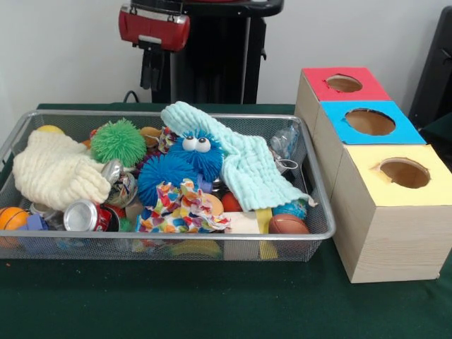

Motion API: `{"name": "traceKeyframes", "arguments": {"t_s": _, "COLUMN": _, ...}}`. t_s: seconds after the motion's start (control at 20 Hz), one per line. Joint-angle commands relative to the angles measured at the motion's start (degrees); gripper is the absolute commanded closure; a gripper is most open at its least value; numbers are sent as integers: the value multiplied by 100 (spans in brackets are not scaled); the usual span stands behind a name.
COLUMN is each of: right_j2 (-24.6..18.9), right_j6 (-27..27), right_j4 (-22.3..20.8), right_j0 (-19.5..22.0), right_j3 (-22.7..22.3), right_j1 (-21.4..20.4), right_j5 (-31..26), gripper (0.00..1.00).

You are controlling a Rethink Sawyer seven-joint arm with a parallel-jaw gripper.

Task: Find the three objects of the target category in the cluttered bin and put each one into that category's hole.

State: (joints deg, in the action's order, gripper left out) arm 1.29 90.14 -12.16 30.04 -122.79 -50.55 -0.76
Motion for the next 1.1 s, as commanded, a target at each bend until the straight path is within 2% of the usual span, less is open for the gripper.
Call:
{"name": "traceKeyframes", "arguments": {"t_s": 0.05, "right_j2": -283, "right_j6": 1416, "right_j4": 368, "right_j0": 39, "right_j3": -66, "right_j1": 348, "right_j5": 233, "gripper": 0}}
{"name": "traceKeyframes", "arguments": {"t_s": 0.1, "right_j2": 68, "right_j6": 1506, "right_j4": 721, "right_j0": -283, "right_j3": 88, "right_j1": 406, "right_j5": -282, "gripper": 100}}
{"name": "traceKeyframes", "arguments": {"t_s": 0.55, "right_j2": 233, "right_j6": 1315, "right_j4": 889, "right_j0": -455, "right_j3": 88, "right_j1": 206, "right_j5": -380, "gripper": 100}}
{"name": "traceKeyframes", "arguments": {"t_s": 1.1, "right_j2": 361, "right_j6": 1109, "right_j4": 971, "right_j0": -537, "right_j3": 144, "right_j1": 243, "right_j5": -196, "gripper": 100}}
